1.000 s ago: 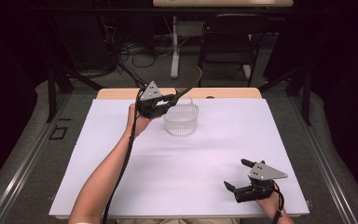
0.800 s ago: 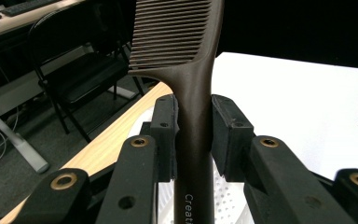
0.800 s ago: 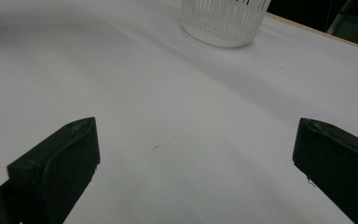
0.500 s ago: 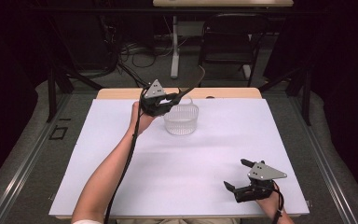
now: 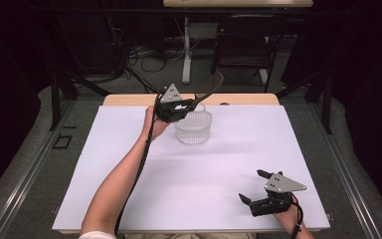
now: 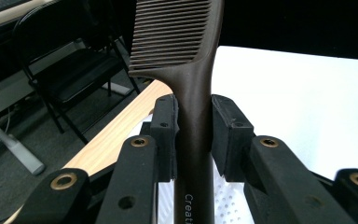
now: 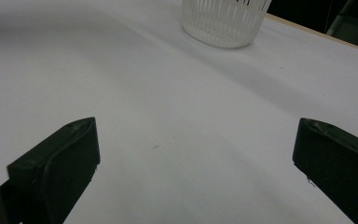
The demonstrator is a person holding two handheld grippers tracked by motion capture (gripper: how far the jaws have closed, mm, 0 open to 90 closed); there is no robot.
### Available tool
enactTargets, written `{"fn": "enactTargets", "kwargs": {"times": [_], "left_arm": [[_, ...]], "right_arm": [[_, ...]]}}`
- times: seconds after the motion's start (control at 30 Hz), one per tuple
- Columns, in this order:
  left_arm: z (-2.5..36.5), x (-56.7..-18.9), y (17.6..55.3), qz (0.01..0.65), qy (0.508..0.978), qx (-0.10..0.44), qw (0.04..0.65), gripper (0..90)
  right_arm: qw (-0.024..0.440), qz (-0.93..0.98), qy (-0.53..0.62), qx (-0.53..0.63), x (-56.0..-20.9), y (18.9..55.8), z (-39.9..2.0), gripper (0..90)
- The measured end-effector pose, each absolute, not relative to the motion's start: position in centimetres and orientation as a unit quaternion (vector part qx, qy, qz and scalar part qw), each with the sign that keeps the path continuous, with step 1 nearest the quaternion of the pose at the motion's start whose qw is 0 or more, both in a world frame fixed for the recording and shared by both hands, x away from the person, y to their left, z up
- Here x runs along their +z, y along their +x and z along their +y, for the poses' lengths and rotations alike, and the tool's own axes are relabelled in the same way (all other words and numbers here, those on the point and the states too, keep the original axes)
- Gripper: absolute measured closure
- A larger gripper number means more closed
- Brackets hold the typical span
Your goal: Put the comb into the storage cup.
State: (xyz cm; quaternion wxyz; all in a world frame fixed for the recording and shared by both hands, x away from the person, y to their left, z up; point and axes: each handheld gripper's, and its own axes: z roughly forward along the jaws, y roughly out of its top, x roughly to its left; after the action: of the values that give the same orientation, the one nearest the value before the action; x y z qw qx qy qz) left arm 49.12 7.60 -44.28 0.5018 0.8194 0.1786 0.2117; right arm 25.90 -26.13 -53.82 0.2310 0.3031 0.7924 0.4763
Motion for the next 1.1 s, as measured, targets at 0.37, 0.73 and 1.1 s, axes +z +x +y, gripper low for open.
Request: {"fn": "enactTargets", "kwargs": {"times": [0.37, 0.73, 1.1], "left_arm": [[7.1, -44.9, 49.5, 0.165, 0.820, 0.215, 0.504, 72.3], [6.9, -45.7, 50.0, 0.166, 0.820, 0.208, 0.507, 72.3], [6.8, -46.7, 50.3, 0.169, 0.819, 0.205, 0.509, 72.3]], "right_arm": [[0.234, 0.791, 0.300, 0.479, -53.7, 25.8, -26.2, 0.2], [0.233, 0.791, 0.302, 0.479, -53.7, 25.8, -26.2, 0.2], [0.235, 0.791, 0.300, 0.479, -53.7, 25.7, -26.3, 0.2]]}}
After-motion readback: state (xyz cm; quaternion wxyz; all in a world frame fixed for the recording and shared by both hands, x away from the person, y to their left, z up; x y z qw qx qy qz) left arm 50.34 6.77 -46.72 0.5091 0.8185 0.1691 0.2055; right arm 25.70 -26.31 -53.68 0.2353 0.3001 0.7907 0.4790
